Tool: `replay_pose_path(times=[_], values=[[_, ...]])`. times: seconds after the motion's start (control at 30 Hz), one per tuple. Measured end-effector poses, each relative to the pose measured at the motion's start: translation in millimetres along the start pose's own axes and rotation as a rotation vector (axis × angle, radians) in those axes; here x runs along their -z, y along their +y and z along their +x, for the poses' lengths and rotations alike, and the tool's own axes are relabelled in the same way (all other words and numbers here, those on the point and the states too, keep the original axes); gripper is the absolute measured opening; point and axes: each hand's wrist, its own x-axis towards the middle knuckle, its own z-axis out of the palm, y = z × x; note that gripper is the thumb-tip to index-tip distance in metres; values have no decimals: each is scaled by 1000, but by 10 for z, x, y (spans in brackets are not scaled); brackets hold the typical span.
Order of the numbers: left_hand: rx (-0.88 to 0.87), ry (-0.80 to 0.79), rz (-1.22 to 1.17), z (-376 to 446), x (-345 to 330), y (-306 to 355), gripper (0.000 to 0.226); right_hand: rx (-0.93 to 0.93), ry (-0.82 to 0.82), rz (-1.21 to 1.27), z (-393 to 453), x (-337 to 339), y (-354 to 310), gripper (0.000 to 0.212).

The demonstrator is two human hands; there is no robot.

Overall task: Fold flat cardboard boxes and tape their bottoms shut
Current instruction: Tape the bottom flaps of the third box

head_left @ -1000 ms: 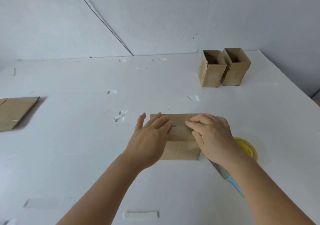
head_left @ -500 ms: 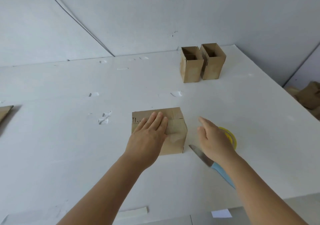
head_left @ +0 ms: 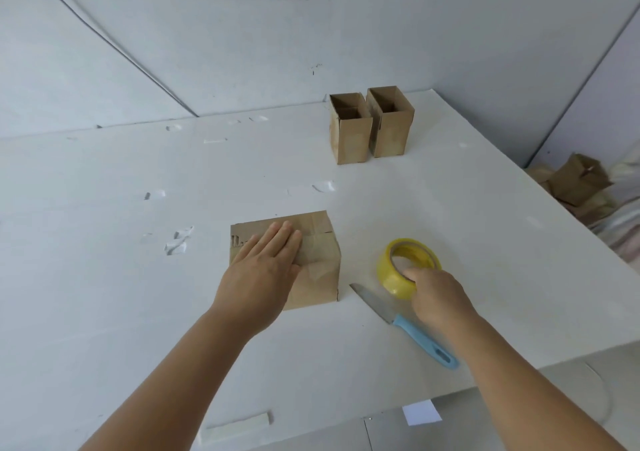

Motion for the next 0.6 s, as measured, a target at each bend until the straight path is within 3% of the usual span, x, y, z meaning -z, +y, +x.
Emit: replay_pose_path(times=[0.13,0.3,0.47,0.6], values=[[7,18,-41,3,-5,-11,53,45,116,230,-6,339,-175,7],[4,41,-107,4,-5,-44,51,161,272,465,-59,766,-606,14],[45,81,-246,14,20,-61,47,255,298,705,-87,936,-1051,6],[145,108,-444,-4,75,-72,55,317,287,897,-17,875,-1343,13]])
